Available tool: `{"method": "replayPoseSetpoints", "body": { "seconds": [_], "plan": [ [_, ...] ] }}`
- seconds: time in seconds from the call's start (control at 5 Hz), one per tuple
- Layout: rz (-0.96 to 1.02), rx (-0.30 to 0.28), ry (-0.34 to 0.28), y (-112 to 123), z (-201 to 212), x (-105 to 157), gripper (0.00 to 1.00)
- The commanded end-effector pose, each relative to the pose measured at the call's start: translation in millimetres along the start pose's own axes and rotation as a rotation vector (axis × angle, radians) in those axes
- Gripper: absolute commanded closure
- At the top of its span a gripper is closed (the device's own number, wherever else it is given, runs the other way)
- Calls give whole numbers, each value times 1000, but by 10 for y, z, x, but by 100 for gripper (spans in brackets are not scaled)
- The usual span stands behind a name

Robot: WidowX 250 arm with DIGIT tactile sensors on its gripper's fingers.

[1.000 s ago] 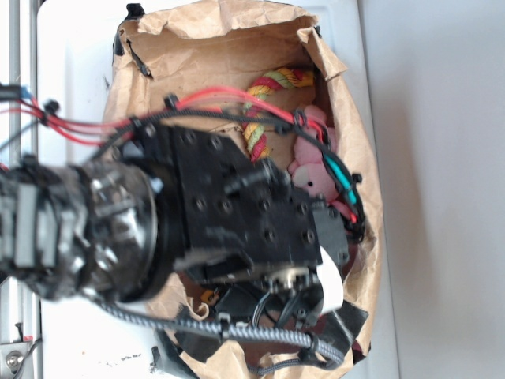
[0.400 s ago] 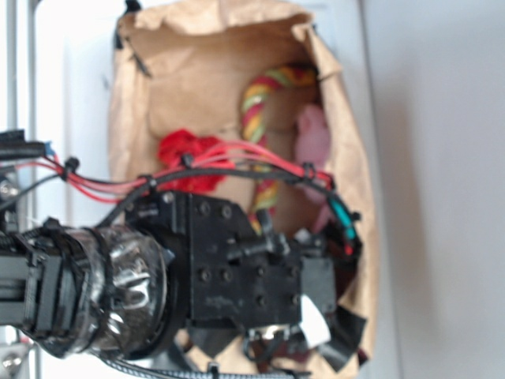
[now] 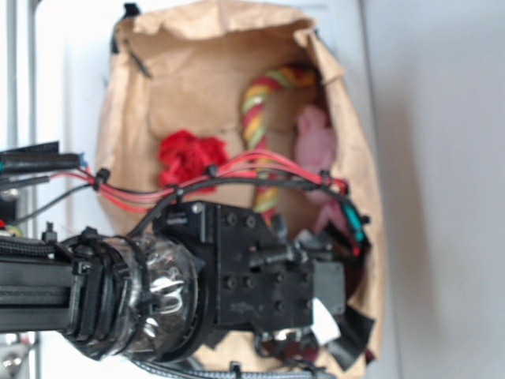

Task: Grab the rock.

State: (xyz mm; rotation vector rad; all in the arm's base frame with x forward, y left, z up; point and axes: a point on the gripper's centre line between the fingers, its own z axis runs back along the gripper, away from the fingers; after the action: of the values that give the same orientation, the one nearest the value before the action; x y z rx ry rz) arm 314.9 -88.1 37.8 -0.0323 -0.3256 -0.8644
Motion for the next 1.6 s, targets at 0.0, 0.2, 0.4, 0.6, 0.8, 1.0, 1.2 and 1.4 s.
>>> {"method": "replayPoseSetpoints", "body": {
  "seconds": [0.0,0.2,0.4,0.6,0.8,1.0,1.2,1.4],
  "plan": [
    [33,23,-42,117,225,142,100],
    [120,21,-49,246,496,108,100],
    [208,32,-55,356,767,67,100],
    [267,63,-77,404,1043,8,100],
    [406,140,-25,549,1312,-53,100],
    [533,203,54,661,1466,-187,100],
    [632,263,151,798,1597,-370,100],
    [617,235,202,851,1676,-469,100]
  ]
}}
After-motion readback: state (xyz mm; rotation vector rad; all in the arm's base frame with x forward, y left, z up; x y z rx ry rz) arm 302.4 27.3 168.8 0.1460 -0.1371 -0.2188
